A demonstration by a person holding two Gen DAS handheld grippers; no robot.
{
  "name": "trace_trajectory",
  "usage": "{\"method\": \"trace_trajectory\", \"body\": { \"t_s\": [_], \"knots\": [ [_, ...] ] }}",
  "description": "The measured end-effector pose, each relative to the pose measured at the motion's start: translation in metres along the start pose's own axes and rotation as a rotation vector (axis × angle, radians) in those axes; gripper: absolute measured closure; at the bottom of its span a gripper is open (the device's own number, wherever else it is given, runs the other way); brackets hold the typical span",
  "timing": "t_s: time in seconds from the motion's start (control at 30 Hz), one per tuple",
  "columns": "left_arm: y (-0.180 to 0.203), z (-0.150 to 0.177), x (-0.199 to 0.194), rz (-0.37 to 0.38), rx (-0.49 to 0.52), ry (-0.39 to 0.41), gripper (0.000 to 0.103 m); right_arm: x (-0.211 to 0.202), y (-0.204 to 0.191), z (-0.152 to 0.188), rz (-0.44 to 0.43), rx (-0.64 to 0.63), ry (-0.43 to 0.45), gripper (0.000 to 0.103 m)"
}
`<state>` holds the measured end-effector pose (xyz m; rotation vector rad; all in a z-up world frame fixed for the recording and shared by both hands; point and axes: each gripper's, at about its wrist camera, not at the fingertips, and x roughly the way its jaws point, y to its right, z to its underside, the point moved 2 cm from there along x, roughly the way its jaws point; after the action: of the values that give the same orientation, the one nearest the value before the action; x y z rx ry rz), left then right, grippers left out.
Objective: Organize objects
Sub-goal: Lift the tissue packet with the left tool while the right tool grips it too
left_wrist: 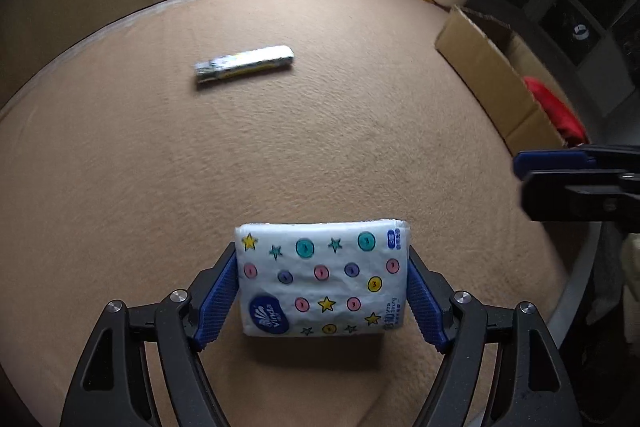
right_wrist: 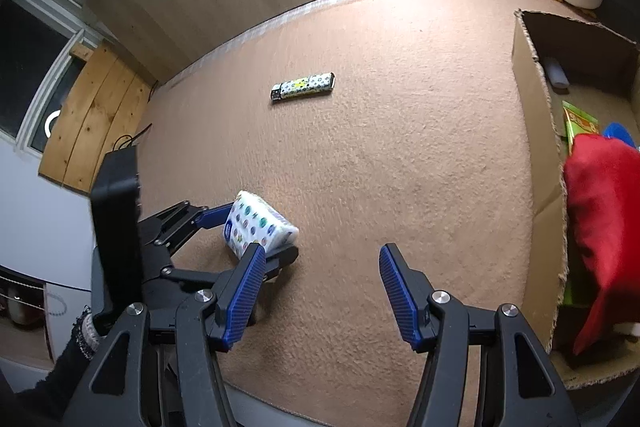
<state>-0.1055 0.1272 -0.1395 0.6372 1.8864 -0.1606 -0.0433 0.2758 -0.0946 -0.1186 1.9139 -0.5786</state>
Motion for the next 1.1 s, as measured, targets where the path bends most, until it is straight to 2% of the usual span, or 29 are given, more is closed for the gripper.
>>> {"method": "trace_trajectory", "body": {
  "t_s": [0.17,0.27,0.37,0.5,0.57,0.77,0.97,1.03,1.1],
  "knots": [
    [-0.018,0.012,-0.029,-0.006,-0.070,0.054,0.019,0.013,-0.014,-0.014,-0.026,-0.048,-0.029,0.047],
    [-0.023,0.025,-0.038,-0.001,-0.085,0.041,0.019,0.025,-0.027,-0.023,-0.045,-0.091,-0.052,0.047],
    [-0.026,0.042,-0.042,0.089,-0.158,0.015,0.020,0.040,-0.039,-0.032,-0.067,-0.131,-0.082,0.047],
    [-0.022,0.057,-0.041,0.134,-0.191,0.008,0.029,0.066,-0.050,-0.042,-0.096,-0.151,-0.141,0.047],
    [-0.018,0.062,-0.039,0.147,-0.184,0.003,0.029,0.075,-0.053,-0.043,-0.109,-0.147,-0.164,0.047],
    [-0.017,0.058,-0.030,0.149,-0.168,0.001,0.029,0.084,-0.057,-0.035,-0.151,-0.146,-0.216,0.049],
    [-0.019,0.049,-0.031,0.125,-0.140,0.023,0.028,0.080,-0.048,-0.017,-0.269,-0.046,-0.284,0.049],
    [-0.022,0.048,-0.032,0.117,-0.154,0.031,0.026,0.078,-0.045,-0.015,-0.275,-0.030,-0.282,0.049],
    [-0.024,0.048,-0.031,0.108,-0.168,0.028,0.025,0.074,-0.044,-0.017,-0.239,-0.042,-0.248,0.049]
  ]
}}
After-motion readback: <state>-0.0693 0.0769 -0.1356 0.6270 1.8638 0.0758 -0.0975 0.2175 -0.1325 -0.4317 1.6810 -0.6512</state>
